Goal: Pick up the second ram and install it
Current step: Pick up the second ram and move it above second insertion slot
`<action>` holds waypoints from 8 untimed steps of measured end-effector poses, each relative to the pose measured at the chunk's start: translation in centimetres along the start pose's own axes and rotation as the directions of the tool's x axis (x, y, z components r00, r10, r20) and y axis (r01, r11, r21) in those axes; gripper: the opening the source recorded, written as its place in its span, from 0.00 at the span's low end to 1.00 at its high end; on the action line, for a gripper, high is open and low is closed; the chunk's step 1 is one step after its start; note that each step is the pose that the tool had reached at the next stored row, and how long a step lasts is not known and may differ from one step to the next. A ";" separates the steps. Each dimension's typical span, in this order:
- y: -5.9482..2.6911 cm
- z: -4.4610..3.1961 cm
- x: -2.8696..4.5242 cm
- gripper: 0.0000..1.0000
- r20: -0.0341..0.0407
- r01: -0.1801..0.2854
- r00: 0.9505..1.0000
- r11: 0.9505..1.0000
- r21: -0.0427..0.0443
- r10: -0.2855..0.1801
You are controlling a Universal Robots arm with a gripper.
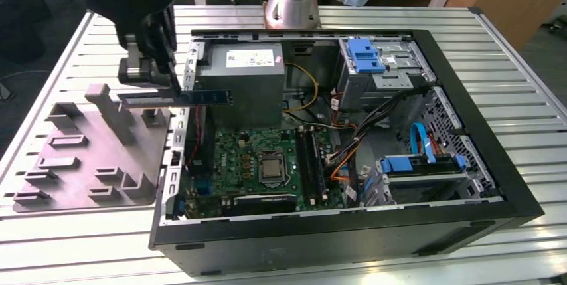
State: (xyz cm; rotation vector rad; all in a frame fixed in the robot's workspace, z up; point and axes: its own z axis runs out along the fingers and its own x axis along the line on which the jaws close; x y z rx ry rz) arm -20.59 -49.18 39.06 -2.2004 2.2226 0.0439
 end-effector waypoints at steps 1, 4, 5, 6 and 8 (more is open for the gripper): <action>-0.35 0.00 0.01 0.11 0.000 0.000 1.000 1.000 0.000 0.000; -1.47 -0.02 0.03 0.11 0.000 0.000 1.000 1.000 0.000 0.000; -1.84 -0.02 0.04 0.11 0.000 0.000 1.000 1.000 0.000 0.000; -2.21 -0.03 0.04 0.11 0.000 0.000 1.000 1.000 0.000 0.000; -2.99 -0.03 0.06 0.11 0.001 0.000 1.000 1.000 0.000 0.000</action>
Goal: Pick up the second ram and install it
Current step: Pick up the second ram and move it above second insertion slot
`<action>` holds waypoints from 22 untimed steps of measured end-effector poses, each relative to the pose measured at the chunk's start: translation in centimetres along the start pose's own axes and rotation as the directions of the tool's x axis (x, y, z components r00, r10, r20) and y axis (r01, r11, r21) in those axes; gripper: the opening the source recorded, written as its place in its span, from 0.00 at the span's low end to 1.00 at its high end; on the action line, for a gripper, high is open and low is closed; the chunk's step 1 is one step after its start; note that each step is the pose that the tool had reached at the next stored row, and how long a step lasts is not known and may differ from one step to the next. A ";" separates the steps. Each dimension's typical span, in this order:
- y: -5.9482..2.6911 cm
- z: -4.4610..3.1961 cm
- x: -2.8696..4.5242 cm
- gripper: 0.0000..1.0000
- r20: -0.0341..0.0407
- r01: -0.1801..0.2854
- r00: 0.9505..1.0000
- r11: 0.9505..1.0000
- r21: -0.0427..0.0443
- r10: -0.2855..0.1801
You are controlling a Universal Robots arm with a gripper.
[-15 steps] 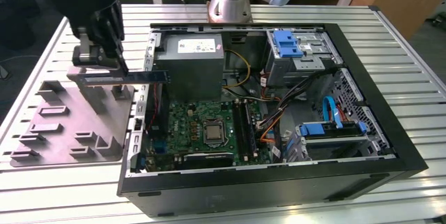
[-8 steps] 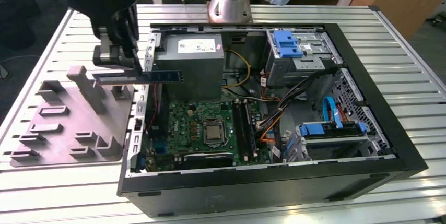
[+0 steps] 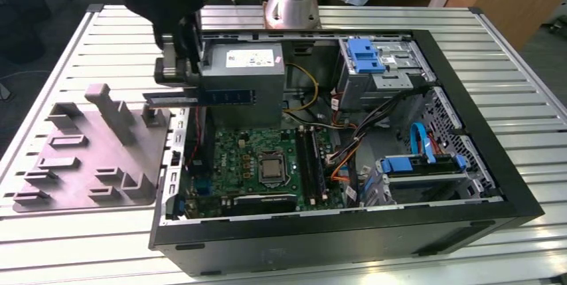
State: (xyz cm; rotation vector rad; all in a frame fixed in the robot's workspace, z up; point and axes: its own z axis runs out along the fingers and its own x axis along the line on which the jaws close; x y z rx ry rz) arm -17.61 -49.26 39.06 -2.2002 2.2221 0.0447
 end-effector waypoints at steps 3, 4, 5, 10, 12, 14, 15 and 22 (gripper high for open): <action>-1.12 -0.01 0.03 0.11 0.000 0.000 1.000 1.000 0.000 0.000; -1.49 -0.02 0.03 0.11 0.000 0.000 1.000 1.000 0.000 0.000; -1.86 -0.02 0.04 0.11 0.000 0.000 1.000 1.000 0.000 0.000; -3.75 -0.05 0.09 0.11 0.000 0.000 1.000 1.000 0.000 0.000; -4.49 -0.05 0.11 0.11 0.000 0.001 1.000 1.000 0.000 -0.001; -5.26 -0.06 0.13 0.11 0.001 0.000 1.000 1.000 0.000 0.000; -5.63 -0.06 0.14 0.11 0.001 0.000 1.000 1.000 0.000 0.000; -8.18 -0.10 0.23 0.11 0.001 0.000 1.000 1.000 -0.001 0.000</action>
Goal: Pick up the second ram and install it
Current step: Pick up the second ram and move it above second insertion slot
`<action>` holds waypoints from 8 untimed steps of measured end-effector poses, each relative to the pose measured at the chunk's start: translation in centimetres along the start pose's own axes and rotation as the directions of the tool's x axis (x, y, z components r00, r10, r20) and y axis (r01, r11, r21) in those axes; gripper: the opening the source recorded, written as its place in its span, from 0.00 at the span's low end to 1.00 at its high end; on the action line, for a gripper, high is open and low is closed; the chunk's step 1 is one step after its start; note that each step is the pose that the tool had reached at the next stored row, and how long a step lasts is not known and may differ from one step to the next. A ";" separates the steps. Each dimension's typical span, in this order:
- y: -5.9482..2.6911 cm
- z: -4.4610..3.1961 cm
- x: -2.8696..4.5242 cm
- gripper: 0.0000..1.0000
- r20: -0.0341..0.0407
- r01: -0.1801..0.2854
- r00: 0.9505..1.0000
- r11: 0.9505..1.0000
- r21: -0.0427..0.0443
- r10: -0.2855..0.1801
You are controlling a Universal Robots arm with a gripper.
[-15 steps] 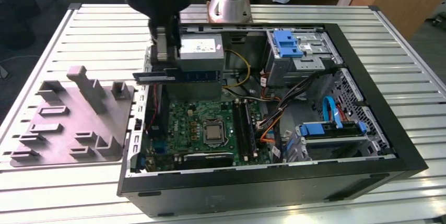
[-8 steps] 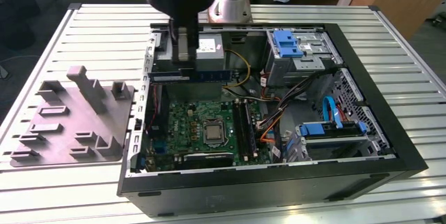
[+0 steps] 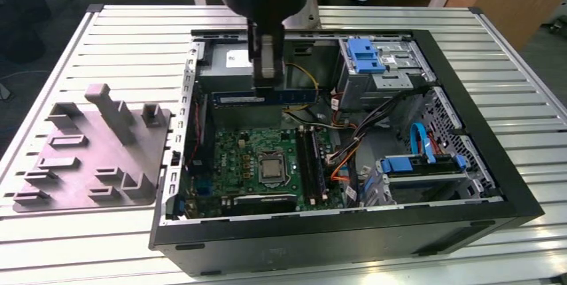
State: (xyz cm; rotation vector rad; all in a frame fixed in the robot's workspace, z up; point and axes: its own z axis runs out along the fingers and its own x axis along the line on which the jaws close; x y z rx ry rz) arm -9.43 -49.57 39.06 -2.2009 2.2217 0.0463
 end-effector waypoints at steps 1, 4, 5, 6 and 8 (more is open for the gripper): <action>-0.34 0.00 0.01 0.11 0.000 0.000 1.000 1.000 0.000 0.000; -1.37 -0.01 0.05 0.11 0.000 0.000 1.000 1.000 -0.001 0.000; -1.71 -0.01 0.07 0.11 0.000 0.000 1.000 1.000 -0.001 0.000; -2.05 -0.01 0.08 0.11 0.000 0.000 1.000 1.000 -0.001 0.000; -2.59 0.06 0.13 0.11 0.000 0.000 1.000 1.000 -0.002 0.000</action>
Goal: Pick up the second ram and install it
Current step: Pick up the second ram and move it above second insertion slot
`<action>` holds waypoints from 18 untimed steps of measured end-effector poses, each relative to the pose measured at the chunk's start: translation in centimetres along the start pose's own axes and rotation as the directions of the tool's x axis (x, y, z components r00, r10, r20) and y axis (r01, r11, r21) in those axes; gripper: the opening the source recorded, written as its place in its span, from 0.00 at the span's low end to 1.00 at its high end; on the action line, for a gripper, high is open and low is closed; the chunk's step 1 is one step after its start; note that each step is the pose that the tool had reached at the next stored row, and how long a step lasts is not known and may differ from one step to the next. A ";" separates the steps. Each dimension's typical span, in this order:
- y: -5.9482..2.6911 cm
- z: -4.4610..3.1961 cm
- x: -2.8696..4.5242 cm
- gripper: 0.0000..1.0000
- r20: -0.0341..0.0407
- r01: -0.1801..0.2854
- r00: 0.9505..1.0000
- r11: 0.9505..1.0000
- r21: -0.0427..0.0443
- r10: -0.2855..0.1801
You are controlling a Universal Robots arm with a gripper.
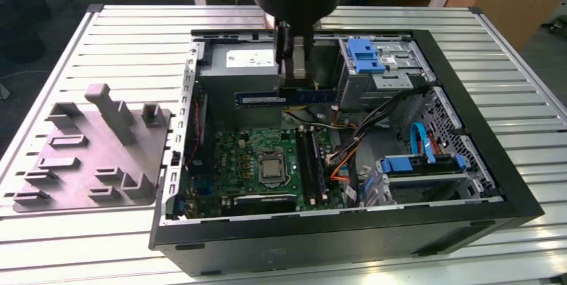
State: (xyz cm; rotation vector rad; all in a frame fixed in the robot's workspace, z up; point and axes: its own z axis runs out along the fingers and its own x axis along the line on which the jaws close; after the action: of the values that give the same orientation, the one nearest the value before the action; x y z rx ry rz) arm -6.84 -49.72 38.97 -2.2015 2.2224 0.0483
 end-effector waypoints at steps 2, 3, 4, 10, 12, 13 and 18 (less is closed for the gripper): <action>-0.42 0.15 0.03 0.11 0.000 0.000 1.000 1.000 -0.001 0.000; -0.55 0.31 0.05 0.11 0.000 0.000 1.000 1.000 -0.002 0.000; -0.63 0.48 0.06 0.11 0.000 0.000 1.000 1.000 -0.002 0.000; -0.80 0.66 0.07 0.11 0.000 0.000 1.000 1.000 -0.002 0.000; -0.80 0.87 0.08 0.11 0.000 0.000 1.000 1.000 -0.002 0.000; -0.81 1.04 0.08 0.11 0.000 0.000 1.000 1.000 -0.002 0.000; -0.82 1.93 0.11 0.11 0.000 0.000 1.000 1.000 -0.002 0.000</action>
State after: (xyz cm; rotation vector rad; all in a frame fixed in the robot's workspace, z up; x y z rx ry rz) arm -6.05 -49.78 37.02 -2.2026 2.2235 0.0507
